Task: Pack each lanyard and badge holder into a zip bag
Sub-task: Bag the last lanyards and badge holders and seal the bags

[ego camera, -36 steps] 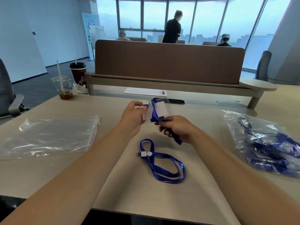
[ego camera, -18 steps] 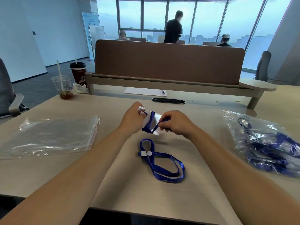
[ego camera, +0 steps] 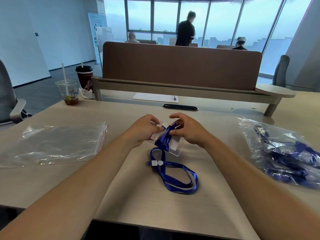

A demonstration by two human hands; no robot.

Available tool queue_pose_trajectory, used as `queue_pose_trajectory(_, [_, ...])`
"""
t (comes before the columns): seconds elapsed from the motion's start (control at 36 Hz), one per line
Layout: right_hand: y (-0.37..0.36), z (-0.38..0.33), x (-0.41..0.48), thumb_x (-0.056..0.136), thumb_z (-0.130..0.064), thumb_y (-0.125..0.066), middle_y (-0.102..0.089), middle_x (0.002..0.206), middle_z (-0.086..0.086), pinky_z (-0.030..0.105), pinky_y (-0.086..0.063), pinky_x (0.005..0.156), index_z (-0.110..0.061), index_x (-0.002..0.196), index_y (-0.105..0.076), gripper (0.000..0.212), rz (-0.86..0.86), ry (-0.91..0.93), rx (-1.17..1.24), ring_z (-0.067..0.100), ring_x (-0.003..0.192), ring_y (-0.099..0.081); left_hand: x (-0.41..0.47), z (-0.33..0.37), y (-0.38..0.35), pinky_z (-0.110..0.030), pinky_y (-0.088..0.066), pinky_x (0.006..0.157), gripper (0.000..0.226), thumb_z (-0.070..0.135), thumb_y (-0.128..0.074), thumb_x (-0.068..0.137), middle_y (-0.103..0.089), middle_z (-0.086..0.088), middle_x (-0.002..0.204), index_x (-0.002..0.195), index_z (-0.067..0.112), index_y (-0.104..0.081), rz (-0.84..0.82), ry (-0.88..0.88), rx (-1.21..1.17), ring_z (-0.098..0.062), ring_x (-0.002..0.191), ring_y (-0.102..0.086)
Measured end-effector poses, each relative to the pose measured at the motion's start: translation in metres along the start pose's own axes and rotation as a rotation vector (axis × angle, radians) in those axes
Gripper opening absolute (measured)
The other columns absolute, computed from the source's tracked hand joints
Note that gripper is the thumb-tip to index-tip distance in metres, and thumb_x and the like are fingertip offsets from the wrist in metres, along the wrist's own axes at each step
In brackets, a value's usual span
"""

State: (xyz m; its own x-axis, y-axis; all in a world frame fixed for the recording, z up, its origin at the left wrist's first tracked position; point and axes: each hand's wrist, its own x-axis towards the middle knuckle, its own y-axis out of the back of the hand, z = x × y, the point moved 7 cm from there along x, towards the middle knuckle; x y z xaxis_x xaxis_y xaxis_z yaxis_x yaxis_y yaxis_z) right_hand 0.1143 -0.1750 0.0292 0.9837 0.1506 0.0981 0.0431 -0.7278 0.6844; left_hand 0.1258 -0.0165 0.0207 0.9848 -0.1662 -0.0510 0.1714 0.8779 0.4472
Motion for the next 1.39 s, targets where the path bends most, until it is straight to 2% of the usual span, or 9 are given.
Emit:
queue_pose_trajectory(0.08, [-0.004, -0.006, -0.003, 0.09, -0.016, -0.071, -0.059, 0.116, -0.004, 0.03, -0.049, 0.091, -0.027, 0.138, -0.055, 0.052, -0.048, 0.026, -0.054, 0.015, 0.106, -0.056, -0.003, 0.0, -0.001, -0.028, -0.055, 0.069, 0.026, 0.013, -0.068, 0.091, -0.062, -0.004, 0.108, 0.114, 0.016, -0.058, -0.031, -0.01, 0.028, -0.02, 0.091, -0.063])
queue_pose_trajectory(0.25, [-0.012, -0.01, -0.007, 0.093, -0.012, -0.067, -0.065, 0.097, -0.011, 0.02, -0.05, 0.071, -0.02, 0.119, -0.068, 0.027, -0.092, 0.006, 0.006, 0.01, 0.091, -0.061, -0.011, 0.0, 0.007, -0.02, -0.049, 0.062, 0.015, 0.018, -0.066, 0.093, -0.065, -0.002, 0.099, 0.107, 0.018, -0.061, -0.044, -0.041, 0.104, -0.013, 0.083, -0.062])
queue_pose_trajectory(0.56, [-0.037, -0.038, -0.006, 0.093, -0.014, -0.066, -0.064, 0.112, -0.004, 0.02, -0.051, 0.069, -0.031, 0.132, -0.062, 0.043, -0.14, 0.061, -0.006, 0.015, 0.1, -0.062, -0.026, -0.013, 0.034, -0.036, -0.058, 0.087, 0.022, 0.023, -0.07, 0.09, -0.065, -0.004, 0.103, 0.109, 0.016, -0.062, -0.037, -0.018, 0.188, -0.022, 0.097, -0.063])
queue_pose_trajectory(0.75, [-0.053, -0.044, 0.0, 0.093, -0.009, -0.065, -0.064, 0.11, -0.004, 0.021, -0.053, 0.07, -0.021, 0.127, -0.063, 0.037, -0.135, 0.003, 0.05, 0.014, 0.097, -0.063, -0.029, -0.026, 0.053, -0.035, -0.058, 0.08, 0.028, 0.022, -0.076, 0.084, -0.063, -0.004, 0.102, 0.105, 0.016, -0.058, 0.043, 0.0, 0.105, -0.022, 0.094, -0.062])
queue_pose_trajectory(0.92, [-0.069, -0.046, 0.008, 0.092, -0.007, -0.067, -0.066, 0.103, -0.003, 0.024, -0.055, 0.07, -0.029, 0.108, -0.063, 0.027, -0.135, -0.037, 0.144, 0.014, 0.093, -0.065, -0.028, -0.042, 0.071, -0.029, -0.06, 0.073, 0.026, 0.025, -0.075, 0.085, -0.064, -0.002, 0.102, 0.103, 0.016, -0.059, 0.079, 0.024, 0.058, -0.019, 0.092, -0.063])
queue_pose_trajectory(1.03, [-0.082, -0.045, 0.019, 0.09, -0.007, -0.069, -0.066, 0.101, -0.002, 0.025, -0.057, 0.072, -0.026, 0.107, -0.065, 0.026, -0.095, -0.069, 0.178, 0.014, 0.09, -0.065, -0.026, -0.057, 0.096, -0.034, -0.057, 0.084, 0.022, 0.029, -0.069, 0.091, -0.066, -0.002, 0.101, 0.105, 0.014, -0.061, 0.201, 0.028, 0.2, -0.019, 0.09, -0.065])
queue_pose_trajectory(1.14, [-0.1, -0.042, 0.036, 0.089, -0.011, -0.072, -0.068, 0.111, 0.002, 0.039, -0.057, 0.091, -0.023, 0.116, -0.069, 0.03, -0.08, -0.122, 0.171, 0.021, 0.1, -0.065, -0.028, -0.074, 0.123, -0.032, -0.047, 0.081, 0.021, 0.029, -0.064, 0.094, -0.064, -0.002, 0.103, 0.108, 0.013, -0.063, 0.311, 0.065, 0.345, -0.02, 0.093, -0.058])
queue_pose_trajectory(1.22, [-0.113, -0.044, 0.049, 0.088, -0.013, -0.074, -0.068, 0.111, 0.003, 0.042, -0.055, 0.094, -0.023, 0.115, -0.07, 0.029, -0.074, -0.147, 0.168, 0.022, 0.101, -0.065, -0.029, -0.089, 0.141, -0.033, -0.046, 0.081, 0.02, 0.026, -0.064, 0.094, -0.065, -0.006, 0.102, 0.108, 0.012, -0.064, 0.335, 0.124, 0.415, -0.023, 0.093, -0.059])
queue_pose_trajectory(1.39, [-0.133, -0.051, 0.063, 0.086, -0.01, -0.073, -0.071, 0.095, 0.0, 0.031, -0.055, 0.078, -0.02, 0.106, -0.072, 0.022, -0.071, -0.181, 0.177, 0.017, 0.086, -0.067, -0.027, -0.115, 0.158, -0.029, -0.041, 0.073, 0.035, 0.036, -0.07, 0.088, -0.06, -0.002, 0.098, 0.113, 0.014, -0.06, 0.322, 0.212, 0.538, -0.02, 0.086, -0.056])
